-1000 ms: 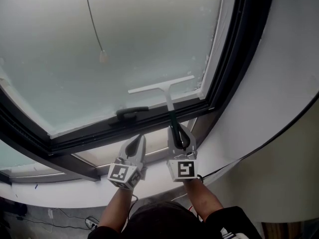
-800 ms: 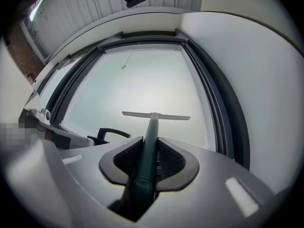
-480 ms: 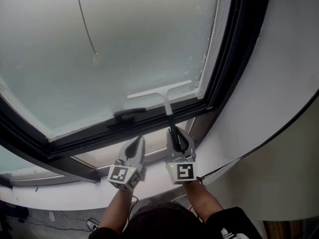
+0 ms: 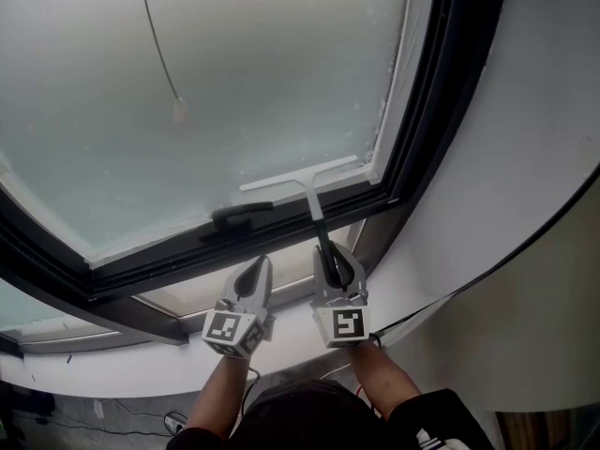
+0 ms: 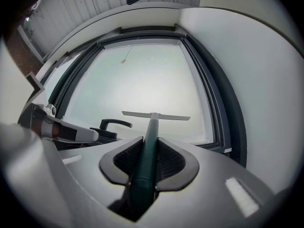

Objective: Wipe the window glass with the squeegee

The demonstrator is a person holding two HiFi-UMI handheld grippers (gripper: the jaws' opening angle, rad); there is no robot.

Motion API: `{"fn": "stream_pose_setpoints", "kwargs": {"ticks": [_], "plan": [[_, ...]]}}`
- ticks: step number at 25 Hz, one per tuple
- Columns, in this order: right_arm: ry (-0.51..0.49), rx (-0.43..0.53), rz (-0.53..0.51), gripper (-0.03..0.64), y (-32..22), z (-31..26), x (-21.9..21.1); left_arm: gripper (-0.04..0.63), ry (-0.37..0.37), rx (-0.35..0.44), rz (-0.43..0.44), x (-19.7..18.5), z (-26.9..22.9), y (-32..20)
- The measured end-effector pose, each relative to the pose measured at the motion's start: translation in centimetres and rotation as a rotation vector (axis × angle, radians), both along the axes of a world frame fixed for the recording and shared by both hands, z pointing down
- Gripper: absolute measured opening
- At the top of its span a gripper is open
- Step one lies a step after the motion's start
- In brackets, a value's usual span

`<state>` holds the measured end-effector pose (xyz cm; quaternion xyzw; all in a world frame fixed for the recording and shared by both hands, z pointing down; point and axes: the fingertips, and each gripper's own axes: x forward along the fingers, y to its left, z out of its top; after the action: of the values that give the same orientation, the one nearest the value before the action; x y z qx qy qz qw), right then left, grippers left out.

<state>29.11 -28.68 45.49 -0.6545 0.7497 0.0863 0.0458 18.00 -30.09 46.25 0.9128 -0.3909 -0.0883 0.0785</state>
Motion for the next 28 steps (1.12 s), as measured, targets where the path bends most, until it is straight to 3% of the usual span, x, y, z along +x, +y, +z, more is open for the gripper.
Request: {"fn": "stream_pose_setpoints", "kwargs": {"ticks": [7,13,19,24,28], "plan": [[0.008,-0.009,0.008,0.097,0.0,0.4,0.0,-0.002,0.004,-0.01,0.026,0.6,0.6,0.1],[-0.021,0.077,0.033,0.097,1.0,-3.6,0.1,-0.002,0.018,0.029,0.069,0.7,-0.8,1.2],[0.03,0.307,0.05,0.097,-1.1,-15.7,1.6,-0.002,0.044,0.21,0.141,2.9,-7.7,1.1],[-0.033,0.451,0.047,0.097,-3.1,-26.3,4.1,-0.002,0.05,0.338,0.195,4.9,-14.1,0.4],[-0.069,0.538,0.021,0.097,-4.4,-33.2,5.2,-0.002,0.069,0.389,0.216,5.7,-17.9,-0.5]]}}
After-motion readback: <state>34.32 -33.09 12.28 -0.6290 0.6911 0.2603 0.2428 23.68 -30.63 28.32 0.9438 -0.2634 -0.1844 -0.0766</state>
